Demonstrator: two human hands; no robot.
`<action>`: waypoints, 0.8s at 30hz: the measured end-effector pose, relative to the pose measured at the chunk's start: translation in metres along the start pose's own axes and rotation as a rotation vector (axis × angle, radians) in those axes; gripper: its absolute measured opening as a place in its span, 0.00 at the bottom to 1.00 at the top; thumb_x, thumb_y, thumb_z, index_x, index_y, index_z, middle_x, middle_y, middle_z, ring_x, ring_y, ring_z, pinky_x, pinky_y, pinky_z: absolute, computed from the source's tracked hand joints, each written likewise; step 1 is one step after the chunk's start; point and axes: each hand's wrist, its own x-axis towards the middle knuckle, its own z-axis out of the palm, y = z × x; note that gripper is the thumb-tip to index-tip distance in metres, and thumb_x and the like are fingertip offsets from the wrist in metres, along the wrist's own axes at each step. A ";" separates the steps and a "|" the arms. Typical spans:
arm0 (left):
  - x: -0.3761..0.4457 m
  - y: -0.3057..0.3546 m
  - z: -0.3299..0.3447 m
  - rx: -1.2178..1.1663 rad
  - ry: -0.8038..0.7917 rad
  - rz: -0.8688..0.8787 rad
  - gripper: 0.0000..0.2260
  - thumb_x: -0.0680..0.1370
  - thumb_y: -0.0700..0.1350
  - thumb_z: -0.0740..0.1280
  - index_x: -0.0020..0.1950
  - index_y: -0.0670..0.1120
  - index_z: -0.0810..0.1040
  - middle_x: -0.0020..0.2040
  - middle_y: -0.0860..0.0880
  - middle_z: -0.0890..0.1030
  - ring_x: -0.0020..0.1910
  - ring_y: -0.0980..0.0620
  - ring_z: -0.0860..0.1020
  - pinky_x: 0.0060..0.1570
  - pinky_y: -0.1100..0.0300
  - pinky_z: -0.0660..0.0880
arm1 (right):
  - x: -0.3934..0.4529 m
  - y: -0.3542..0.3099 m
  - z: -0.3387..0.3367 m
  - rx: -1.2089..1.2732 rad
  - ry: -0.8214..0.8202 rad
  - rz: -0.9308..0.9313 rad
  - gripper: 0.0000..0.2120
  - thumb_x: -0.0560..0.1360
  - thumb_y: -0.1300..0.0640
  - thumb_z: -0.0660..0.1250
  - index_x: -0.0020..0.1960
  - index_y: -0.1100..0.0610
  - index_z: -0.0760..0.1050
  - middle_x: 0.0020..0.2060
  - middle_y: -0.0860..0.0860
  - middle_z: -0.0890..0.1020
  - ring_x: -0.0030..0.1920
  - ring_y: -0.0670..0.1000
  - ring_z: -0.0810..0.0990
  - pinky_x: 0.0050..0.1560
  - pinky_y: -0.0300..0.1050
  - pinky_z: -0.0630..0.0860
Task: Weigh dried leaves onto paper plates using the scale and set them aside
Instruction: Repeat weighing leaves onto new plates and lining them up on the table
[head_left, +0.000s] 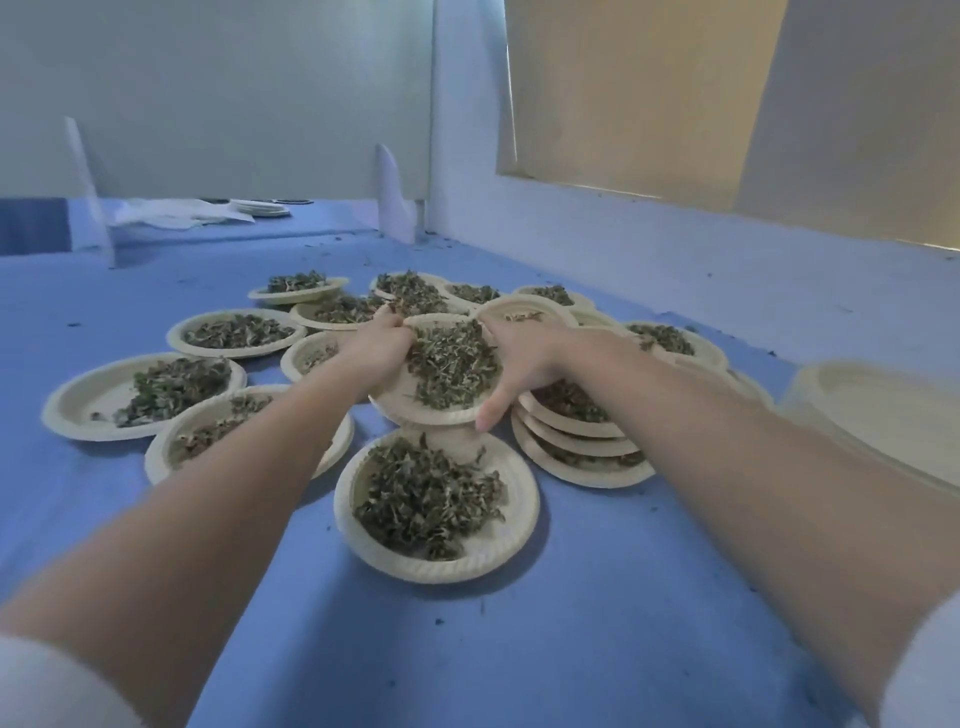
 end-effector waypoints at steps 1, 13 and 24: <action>0.005 -0.004 0.003 0.002 -0.014 -0.014 0.20 0.82 0.45 0.54 0.75 0.47 0.62 0.72 0.44 0.67 0.68 0.39 0.68 0.64 0.49 0.67 | 0.008 -0.002 0.003 -0.051 -0.024 0.029 0.71 0.51 0.31 0.77 0.77 0.50 0.35 0.77 0.53 0.52 0.76 0.59 0.51 0.73 0.60 0.56; -0.023 0.019 -0.004 -0.028 0.027 0.100 0.24 0.81 0.46 0.55 0.77 0.48 0.56 0.77 0.48 0.57 0.68 0.48 0.68 0.63 0.55 0.65 | -0.030 -0.014 0.001 -0.121 0.011 0.091 0.65 0.59 0.27 0.71 0.76 0.50 0.31 0.76 0.55 0.59 0.76 0.59 0.54 0.74 0.60 0.51; -0.142 0.124 0.031 -0.020 -0.191 0.341 0.23 0.77 0.42 0.60 0.73 0.51 0.64 0.69 0.46 0.70 0.62 0.46 0.72 0.56 0.59 0.69 | -0.168 0.006 -0.020 0.132 0.208 0.116 0.53 0.65 0.34 0.71 0.77 0.52 0.45 0.70 0.52 0.69 0.65 0.55 0.70 0.59 0.49 0.68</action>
